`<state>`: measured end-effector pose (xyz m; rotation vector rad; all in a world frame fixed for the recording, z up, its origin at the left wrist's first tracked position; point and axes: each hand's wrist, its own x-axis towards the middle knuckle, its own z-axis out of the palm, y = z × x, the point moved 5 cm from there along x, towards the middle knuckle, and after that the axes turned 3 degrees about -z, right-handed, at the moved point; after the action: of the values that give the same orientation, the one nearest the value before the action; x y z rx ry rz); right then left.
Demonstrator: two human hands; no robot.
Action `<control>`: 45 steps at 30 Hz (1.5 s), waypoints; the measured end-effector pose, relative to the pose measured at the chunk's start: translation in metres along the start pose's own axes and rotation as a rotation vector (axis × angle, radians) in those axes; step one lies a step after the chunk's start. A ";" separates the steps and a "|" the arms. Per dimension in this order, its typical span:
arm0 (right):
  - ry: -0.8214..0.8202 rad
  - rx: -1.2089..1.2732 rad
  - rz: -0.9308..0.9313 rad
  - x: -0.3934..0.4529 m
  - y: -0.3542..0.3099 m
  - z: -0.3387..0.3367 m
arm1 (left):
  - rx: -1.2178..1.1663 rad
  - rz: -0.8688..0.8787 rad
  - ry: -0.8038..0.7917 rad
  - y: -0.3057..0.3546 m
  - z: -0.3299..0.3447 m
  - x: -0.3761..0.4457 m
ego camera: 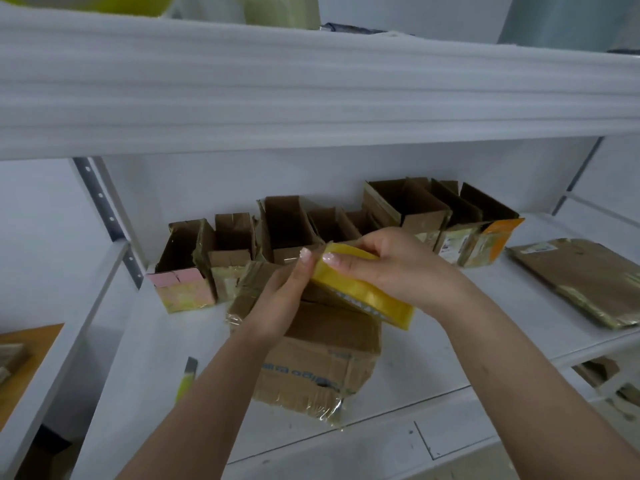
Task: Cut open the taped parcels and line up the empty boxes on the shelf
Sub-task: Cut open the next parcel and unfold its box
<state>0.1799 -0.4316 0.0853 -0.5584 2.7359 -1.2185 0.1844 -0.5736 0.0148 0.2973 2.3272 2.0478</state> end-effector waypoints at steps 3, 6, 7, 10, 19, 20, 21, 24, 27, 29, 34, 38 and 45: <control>-0.036 -0.032 -0.025 0.008 -0.003 0.003 | -0.033 0.026 0.033 -0.010 -0.004 0.005; -0.069 -0.089 -0.041 0.014 -0.007 0.008 | -0.031 0.073 0.007 -0.013 -0.002 0.005; -0.087 -0.119 -0.040 0.015 -0.007 0.010 | -0.037 0.079 0.017 -0.015 -0.003 0.006; -0.194 -0.180 -0.027 0.019 -0.009 0.013 | -0.019 0.123 0.085 -0.016 -0.007 0.009; -0.279 0.203 -0.145 0.015 0.019 0.010 | -0.088 0.114 0.318 -0.025 -0.027 0.009; -0.266 0.232 -0.153 0.017 0.019 0.007 | -0.090 0.108 0.319 -0.025 -0.027 0.010; -0.260 0.261 -0.160 0.018 0.018 0.002 | -0.096 0.109 0.319 -0.025 -0.026 0.011; -0.291 0.378 -0.169 0.020 0.015 -0.012 | -0.111 0.108 0.342 -0.024 -0.027 0.012; -0.282 0.407 -0.120 0.024 0.025 -0.012 | -0.061 0.066 0.346 -0.030 -0.031 0.012; -0.210 0.465 -0.062 0.025 0.034 -0.012 | -0.004 0.052 0.339 -0.031 -0.037 0.012; -0.221 0.465 -0.055 0.023 0.034 -0.007 | 0.264 0.127 0.311 -0.020 -0.049 0.012; -0.192 0.361 -0.029 0.026 0.022 -0.008 | 0.184 0.115 0.359 -0.018 -0.056 0.010; -0.149 0.267 0.087 0.023 0.022 -0.018 | -0.164 -0.001 0.412 -0.035 -0.066 0.020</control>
<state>0.1483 -0.4136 0.0823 -0.4733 2.3976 -1.4276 0.1510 -0.6395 -0.0086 -0.1463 2.3292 2.4789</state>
